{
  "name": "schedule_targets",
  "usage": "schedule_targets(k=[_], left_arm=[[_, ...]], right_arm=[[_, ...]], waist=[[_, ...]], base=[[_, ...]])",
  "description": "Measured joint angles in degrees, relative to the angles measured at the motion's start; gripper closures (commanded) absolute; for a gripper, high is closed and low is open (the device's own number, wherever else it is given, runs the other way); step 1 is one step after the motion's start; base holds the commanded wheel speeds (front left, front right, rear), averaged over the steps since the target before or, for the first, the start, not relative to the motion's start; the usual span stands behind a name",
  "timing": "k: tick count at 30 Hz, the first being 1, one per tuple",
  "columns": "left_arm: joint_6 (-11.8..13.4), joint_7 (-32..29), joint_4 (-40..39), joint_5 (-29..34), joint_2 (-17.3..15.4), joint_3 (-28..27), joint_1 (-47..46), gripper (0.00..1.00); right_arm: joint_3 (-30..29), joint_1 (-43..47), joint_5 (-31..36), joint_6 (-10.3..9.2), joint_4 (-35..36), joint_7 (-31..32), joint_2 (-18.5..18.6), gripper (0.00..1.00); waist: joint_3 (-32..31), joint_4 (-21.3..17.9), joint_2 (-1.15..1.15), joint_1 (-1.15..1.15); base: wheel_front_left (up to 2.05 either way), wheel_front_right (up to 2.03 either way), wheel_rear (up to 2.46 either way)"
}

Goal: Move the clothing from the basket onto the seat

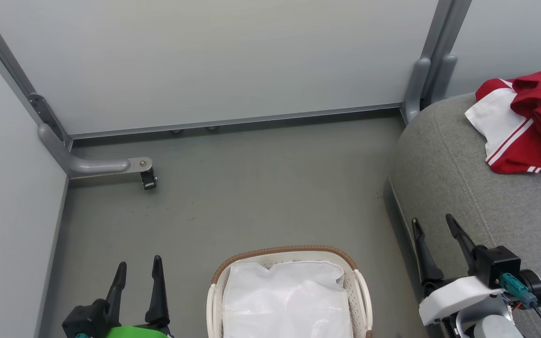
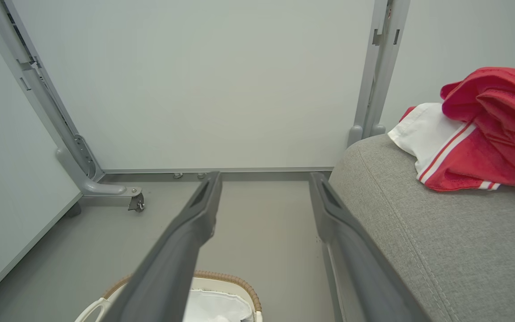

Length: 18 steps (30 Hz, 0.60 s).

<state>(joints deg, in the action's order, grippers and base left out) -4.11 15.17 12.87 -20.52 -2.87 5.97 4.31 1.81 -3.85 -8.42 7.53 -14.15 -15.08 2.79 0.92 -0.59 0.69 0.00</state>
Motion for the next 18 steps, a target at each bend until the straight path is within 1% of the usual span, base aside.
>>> schedule_targets(k=[2,3,8,18], left_arm=[[0.0,0.0,-0.1,0.0,0.0,0.0,0.0,0.0],[0.0,0.0,0.1,0.0,0.0,0.0,0.0,1.0],[0.0,-0.4,2.1,-1.0,0.1,0.0,0.0,1.0],[-0.2,-3.0,2.1,-10.6,0.1,-1.3,-0.2,1.0]], right_arm=[[0.0,0.0,0.0,0.0,0.0,0.0,0.0,0.0],[0.0,0.0,0.0,0.0,-0.2,0.0,0.0,1.0],[0.1,0.9,-1.0,0.0,-2.2,0.5,-0.4,1.0],[-1.0,0.9,-12.0,0.0,-2.2,3.3,-0.4,1.0]], waist=[[0.0,0.0,0.0,0.0],[0.0,0.0,0.0,0.0],[0.0,0.0,0.0,0.0],[-0.1,0.0,0.0,0.0]], base=[[0.0,0.0,0.0],[0.0,0.0,0.0],[0.0,0.0,0.0],[0.0,0.0,0.0]])
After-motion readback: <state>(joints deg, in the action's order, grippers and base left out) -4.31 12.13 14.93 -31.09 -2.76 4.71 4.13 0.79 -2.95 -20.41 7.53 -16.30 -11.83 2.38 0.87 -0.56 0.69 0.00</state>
